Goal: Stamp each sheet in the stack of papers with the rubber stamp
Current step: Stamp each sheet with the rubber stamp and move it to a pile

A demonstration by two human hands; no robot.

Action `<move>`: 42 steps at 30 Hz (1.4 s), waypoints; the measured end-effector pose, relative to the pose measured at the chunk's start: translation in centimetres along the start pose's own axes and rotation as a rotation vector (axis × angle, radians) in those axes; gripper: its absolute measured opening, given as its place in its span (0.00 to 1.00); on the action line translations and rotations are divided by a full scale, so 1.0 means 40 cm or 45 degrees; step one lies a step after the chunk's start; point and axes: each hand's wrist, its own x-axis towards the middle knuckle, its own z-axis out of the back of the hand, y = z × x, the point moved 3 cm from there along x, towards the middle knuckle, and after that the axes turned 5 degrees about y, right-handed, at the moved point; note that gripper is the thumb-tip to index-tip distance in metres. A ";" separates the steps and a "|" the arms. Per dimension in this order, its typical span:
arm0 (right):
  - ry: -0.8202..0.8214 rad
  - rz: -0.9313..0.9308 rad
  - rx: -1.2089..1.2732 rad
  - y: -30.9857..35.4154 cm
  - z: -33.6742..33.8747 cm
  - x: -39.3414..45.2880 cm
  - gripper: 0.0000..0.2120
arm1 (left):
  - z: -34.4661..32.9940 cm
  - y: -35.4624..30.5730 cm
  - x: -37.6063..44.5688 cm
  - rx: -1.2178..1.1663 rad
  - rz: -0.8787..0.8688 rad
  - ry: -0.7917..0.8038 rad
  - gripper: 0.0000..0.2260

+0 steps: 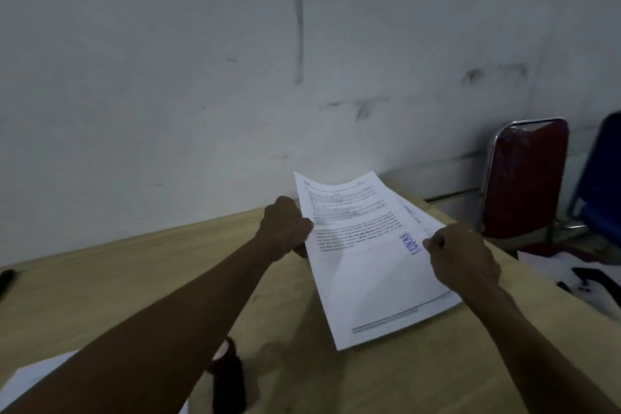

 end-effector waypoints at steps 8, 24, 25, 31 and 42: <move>0.078 0.032 -0.054 -0.029 -0.084 0.218 0.10 | -0.137 -0.003 0.210 0.041 0.140 0.053 0.02; 0.024 0.050 -0.170 -0.070 -0.158 0.431 0.12 | -0.230 0.041 0.433 0.076 0.147 -0.026 0.08; 0.022 0.043 -0.168 -0.070 -0.158 0.432 0.13 | -0.230 0.039 0.433 0.072 0.153 -0.030 0.10; 0.043 0.013 -0.173 -0.074 -0.150 0.421 0.15 | -0.241 0.018 0.408 0.069 0.196 0.000 0.16; 0.134 0.085 -0.220 -0.063 -0.129 0.405 0.18 | -0.258 -0.018 0.387 0.005 0.352 0.027 0.09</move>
